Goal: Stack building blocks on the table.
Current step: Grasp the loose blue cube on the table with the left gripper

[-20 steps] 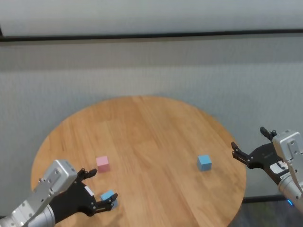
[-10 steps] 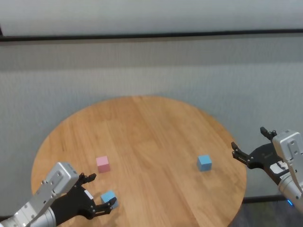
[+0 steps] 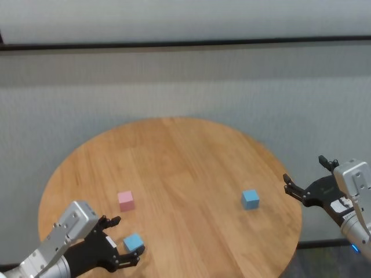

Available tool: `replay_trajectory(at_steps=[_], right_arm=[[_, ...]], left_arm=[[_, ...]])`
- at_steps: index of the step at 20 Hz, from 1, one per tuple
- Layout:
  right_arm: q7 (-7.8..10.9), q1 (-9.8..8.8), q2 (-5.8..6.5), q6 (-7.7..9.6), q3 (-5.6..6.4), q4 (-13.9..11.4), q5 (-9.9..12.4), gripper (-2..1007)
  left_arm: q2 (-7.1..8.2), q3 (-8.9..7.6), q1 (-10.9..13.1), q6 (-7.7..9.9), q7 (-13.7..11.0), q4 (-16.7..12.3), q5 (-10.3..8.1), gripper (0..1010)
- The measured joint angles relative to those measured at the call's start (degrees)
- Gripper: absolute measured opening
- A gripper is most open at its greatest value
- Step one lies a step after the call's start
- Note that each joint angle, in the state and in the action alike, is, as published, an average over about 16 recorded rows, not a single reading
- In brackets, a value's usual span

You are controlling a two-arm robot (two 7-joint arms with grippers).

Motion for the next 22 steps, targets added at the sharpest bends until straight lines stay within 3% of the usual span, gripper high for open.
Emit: replay_trajectory(at_steps=[22], right_arm=[[0.00, 0.00, 0.00, 0.00, 0.00, 0.00, 0.00, 1005]], left_arm=[[-2.64, 0.36, -2.86, -1.09, -5.22, 5.88, 1.18, 1000]])
